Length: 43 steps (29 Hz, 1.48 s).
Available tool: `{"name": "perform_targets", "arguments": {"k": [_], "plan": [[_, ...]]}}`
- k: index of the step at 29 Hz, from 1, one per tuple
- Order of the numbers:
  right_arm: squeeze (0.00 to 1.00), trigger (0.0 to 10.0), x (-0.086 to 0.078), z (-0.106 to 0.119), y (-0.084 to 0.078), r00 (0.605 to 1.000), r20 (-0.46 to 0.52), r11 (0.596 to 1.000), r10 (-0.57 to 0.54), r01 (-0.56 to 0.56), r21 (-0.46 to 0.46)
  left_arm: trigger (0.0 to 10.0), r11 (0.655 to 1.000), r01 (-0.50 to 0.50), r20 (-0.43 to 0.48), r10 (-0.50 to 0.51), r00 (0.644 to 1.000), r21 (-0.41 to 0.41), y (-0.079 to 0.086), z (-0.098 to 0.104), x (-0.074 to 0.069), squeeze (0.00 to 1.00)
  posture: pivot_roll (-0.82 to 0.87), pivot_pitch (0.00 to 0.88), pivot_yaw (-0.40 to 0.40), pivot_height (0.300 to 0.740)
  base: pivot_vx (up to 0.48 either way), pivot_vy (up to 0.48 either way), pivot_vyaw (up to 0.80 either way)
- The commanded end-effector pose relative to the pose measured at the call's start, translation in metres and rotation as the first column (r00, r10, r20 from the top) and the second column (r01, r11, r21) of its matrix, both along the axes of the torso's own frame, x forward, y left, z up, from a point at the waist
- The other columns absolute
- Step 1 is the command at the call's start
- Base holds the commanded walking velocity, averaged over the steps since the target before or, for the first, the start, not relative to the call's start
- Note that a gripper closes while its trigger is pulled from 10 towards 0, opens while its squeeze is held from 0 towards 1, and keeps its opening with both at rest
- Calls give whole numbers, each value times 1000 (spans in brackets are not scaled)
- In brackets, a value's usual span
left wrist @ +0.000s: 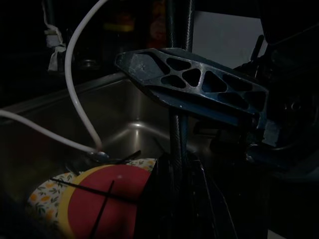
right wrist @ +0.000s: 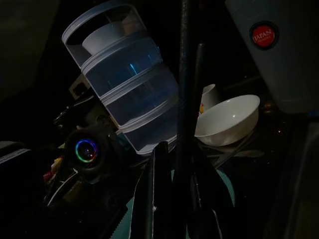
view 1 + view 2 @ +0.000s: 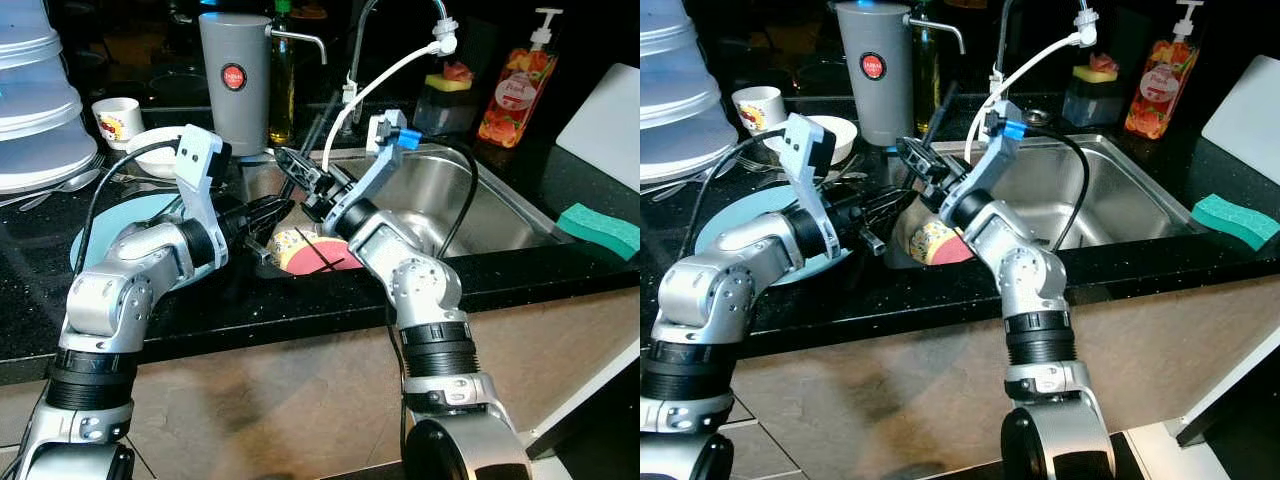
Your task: Kitchen organization
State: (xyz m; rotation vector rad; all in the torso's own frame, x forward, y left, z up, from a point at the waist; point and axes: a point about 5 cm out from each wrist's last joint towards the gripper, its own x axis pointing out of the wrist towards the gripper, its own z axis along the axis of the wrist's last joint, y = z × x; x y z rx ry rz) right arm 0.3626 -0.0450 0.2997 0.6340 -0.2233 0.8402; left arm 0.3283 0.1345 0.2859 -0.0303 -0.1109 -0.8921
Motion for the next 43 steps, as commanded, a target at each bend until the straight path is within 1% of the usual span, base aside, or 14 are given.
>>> {"name": "perform_targets", "arguments": {"k": [1,6,7,11,12,14,18,19,23,24,27,30,37,43], "plan": [[0,0,5,2,-9,998,3,998,-58,58,-7,0,1000,1,2,-1,1000,7,1,1,-2,0,66,66,-32,740,0,0,0],[0,0,8,5,-12,996,8,996,-85,85,9,0,999,-37,10,37,999,13,4,2,1,0,70,70,-32,740,0,0,0],[0,0,12,6,-15,994,9,994,-111,110,20,9137,998,-59,18,59,998,17,5,3,3,0,70,72,-31,740,0,0,0],[0,0,23,10,-29,979,7,978,-204,204,53,10000,988,-152,46,152,987,12,12,6,11,0,70,72,-31,740,0,0,0],[0,0,26,12,-34,972,7,970,-237,236,63,10000,984,-177,53,177,983,4,15,8,13,71,70,72,-31,740,0,0,0],[0,0,30,14,-42,957,18,955,-289,287,71,10000,977,-214,70,214,974,-2,18,11,15,1000,70,72,-31,740,0,0,0],[0,0,35,19,-57,924,41,922,-381,376,94,10000,946,-323,123,323,938,-24,27,18,21,1000,77,76,-33,740,0,0,0],[0,0,36,20,-60,916,51,915,-398,392,98,10000,939,-343,139,343,929,-25,29,19,22,396,77,80,-32,740,0,0,0],[0,0,37,20,-61,912,58,911,-407,401,99,10000,935,-353,148,353,924,-26,30,19,23,396,77,80,-32,740,0,0,0],[0,0,38,21,-63,905,69,906,-419,412,96,10000,932,-361,156,360,920,-29,31,20,23,0,77,83,-30,740,0,0,0],[0,0,40,17,-62,883,127,892,-453,449,59,10000,963,-267,158,258,953,37,17,12,19,0,80,92,-29,740,0,0,0],[0,0,42,6,-54,858,191,875,-477,485,7,10000,991,-74,106,61,992,115,-10,-8,7,0,83,104,-30,740,0,0,0],[0,0,37,-8,-39,809,326,839,-489,539,-79,10000,979,-12,44,4,999,202,-29,-32,1,0,83,124,-28,740,0,0,0],[0,0,34,-26,-28,806,374,825,-458,542,-160,10000,946,-63,37,54,998,319,-22,-46,4,0,89,132,-35,740,0,0,0]]}}
